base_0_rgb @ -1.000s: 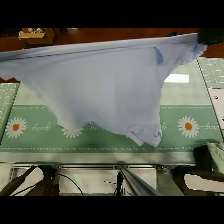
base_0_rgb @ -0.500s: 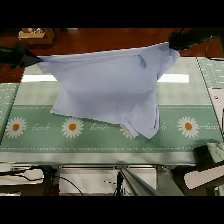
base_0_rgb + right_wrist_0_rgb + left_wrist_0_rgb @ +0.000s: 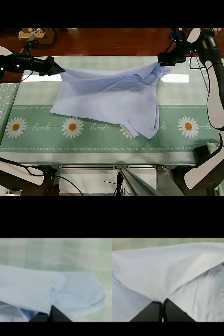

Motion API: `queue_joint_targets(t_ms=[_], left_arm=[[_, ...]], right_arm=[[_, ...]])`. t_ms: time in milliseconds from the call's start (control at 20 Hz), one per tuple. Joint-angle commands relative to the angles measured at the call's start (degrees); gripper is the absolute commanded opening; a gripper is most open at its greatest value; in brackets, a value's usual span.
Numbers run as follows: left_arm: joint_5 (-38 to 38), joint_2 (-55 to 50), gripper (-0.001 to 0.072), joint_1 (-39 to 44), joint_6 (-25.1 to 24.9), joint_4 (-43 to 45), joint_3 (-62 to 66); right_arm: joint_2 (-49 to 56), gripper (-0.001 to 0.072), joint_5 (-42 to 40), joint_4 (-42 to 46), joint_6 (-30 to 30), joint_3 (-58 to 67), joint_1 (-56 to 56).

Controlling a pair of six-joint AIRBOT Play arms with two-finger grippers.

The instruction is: Fold the shirts.

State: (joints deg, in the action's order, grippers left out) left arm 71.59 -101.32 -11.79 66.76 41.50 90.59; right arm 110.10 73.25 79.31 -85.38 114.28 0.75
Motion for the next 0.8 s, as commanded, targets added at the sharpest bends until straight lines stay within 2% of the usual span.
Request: queue_joint_targets(t_ms=[0,50,100,200,250,300,400,550,750], left_arm=[[2.5,-2.3,0.0142,0.3,0.1,-0.8,0.6],[4.4,-2.3,0.0245,-0.6,0.1,-0.8,1.9],[7.5,-2.3,0.0336,-2.0,0.1,-0.8,3.8],[14.5,-2.3,0.0334,-5.4,0.8,-0.1,7.3],[17.4,-2.0,0.0332,-7.3,3.4,1.6,8.2],[19.6,-1.5,0.0331,-9.0,6.1,3.5,8.2],[24.1,-0.6,0.0331,-11.2,8.6,9.7,8.2],[29.8,0.0,0.0333,-11.8,9.0,19.6,7.9],[30.9,0.2,0.0354,-11.7,9.0,20.2,2.3]], right_arm=[[1.0,0.0256,2.4,-3.1,-0.5,0.1,0.0],[0.0,0.0344,3.3,-2.5,0.8,0.0,0.0],[-1.4,0.0345,5.2,-0.5,3.5,0.0,0.0],[-4.2,0.0354,10.7,8.9,4.8,0.0,-0.1],[-5.2,0.0369,12.6,12.9,4.5,0.0,-0.7],[-5.9,0.0369,13.3,12.9,3.5,0.0,-2.3],[-6.5,0.0369,15.3,7.3,2.8,0.0,-6.4],[-7.0,0.0372,19.1,-1.4,4.1,-3.9,-12.3],[-13.3,0.0372,15.9,-7.5,7.5,-21.4,-17.2]])
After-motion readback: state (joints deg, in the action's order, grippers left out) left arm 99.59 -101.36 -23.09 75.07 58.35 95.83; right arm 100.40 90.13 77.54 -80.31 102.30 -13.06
